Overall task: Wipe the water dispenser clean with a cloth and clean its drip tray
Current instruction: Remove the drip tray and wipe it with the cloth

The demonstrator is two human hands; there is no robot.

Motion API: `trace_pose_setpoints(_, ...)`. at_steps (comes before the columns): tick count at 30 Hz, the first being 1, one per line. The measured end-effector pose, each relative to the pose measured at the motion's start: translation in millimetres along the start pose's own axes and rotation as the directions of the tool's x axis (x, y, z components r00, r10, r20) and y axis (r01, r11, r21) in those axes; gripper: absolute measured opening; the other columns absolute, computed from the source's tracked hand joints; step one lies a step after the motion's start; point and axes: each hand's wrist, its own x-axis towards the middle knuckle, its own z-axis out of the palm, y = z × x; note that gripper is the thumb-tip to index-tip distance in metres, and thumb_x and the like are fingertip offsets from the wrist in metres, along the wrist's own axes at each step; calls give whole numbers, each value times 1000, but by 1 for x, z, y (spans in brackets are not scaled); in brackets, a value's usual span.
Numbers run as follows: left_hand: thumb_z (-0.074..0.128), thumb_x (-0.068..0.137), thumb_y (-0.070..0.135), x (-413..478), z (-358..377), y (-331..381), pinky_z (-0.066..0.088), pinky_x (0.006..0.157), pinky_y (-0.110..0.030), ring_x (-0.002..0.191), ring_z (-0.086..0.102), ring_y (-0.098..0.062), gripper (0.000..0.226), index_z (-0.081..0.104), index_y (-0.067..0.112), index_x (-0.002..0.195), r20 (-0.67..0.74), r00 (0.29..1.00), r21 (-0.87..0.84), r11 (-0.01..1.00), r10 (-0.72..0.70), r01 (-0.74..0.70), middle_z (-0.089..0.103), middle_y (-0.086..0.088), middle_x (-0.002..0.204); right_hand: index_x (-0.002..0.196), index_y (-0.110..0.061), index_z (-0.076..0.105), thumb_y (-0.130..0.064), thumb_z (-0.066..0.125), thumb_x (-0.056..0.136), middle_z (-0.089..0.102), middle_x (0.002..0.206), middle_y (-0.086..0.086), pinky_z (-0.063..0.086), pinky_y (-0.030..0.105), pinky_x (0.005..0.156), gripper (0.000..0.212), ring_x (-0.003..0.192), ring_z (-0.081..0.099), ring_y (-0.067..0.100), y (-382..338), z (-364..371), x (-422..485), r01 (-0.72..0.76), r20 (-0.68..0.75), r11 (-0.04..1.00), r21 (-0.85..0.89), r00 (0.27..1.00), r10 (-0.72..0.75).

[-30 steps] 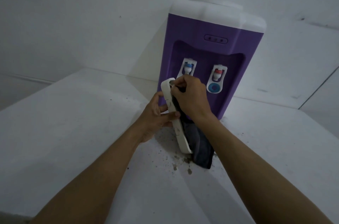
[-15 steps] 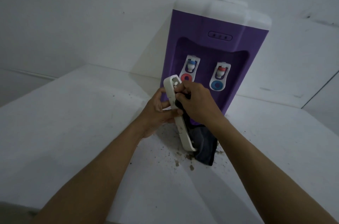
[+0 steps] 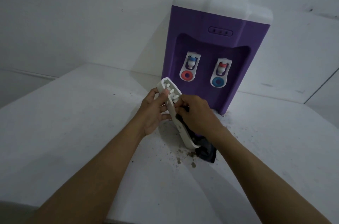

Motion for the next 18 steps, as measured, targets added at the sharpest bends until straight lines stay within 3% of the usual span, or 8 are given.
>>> trace_pose_setpoints(4, 57, 94, 34, -1, 0, 1, 57, 78, -48, 97, 70, -26, 31, 55, 17, 120, 18, 1000, 1, 1000, 6, -6, 68, -13, 113, 84, -11, 66, -6, 57, 89, 68, 81, -2, 48, 13, 61, 12, 67, 61, 5, 3, -7, -11, -27, 50, 1000, 2, 998, 27)
trace_pose_setpoints(7, 62, 84, 39, -2, 1, 3, 58, 76, -46, 97, 69, -25, 42, 54, 19, 120, 26, 999, 2, 1000, 21, -21, 69, -11, 111, 82, -12, 64, -7, 57, 88, 67, 76, -4, 50, 12, 60, 11, 65, 62, 3, -1, -2, -6, -36, -49, 995, 89, 998, 41)
trace_pose_setpoints(11, 61, 81, 41, -4, 0, 5, 57, 68, -40, 91, 70, -21, 40, 55, 20, 116, 38, 999, 13, 999, 36, -37, 71, -4, 101, 84, -12, 64, -9, 56, 89, 65, 77, -5, 49, 16, 64, 11, 69, 59, 2, -11, 2, 7, 8, -157, 991, 135, 988, 13)
trace_pose_setpoints(18, 52, 98, 29, 0, -4, 3, 58, 72, -43, 100, 70, -27, 33, 51, 14, 128, -31, 999, 25, 1000, 17, -17, 68, -12, 116, 84, -10, 65, -6, 53, 90, 66, 84, 1, 52, 28, 72, 15, 76, 59, 12, 2, 0, -18, 5, 34, 998, -70, 999, -3)
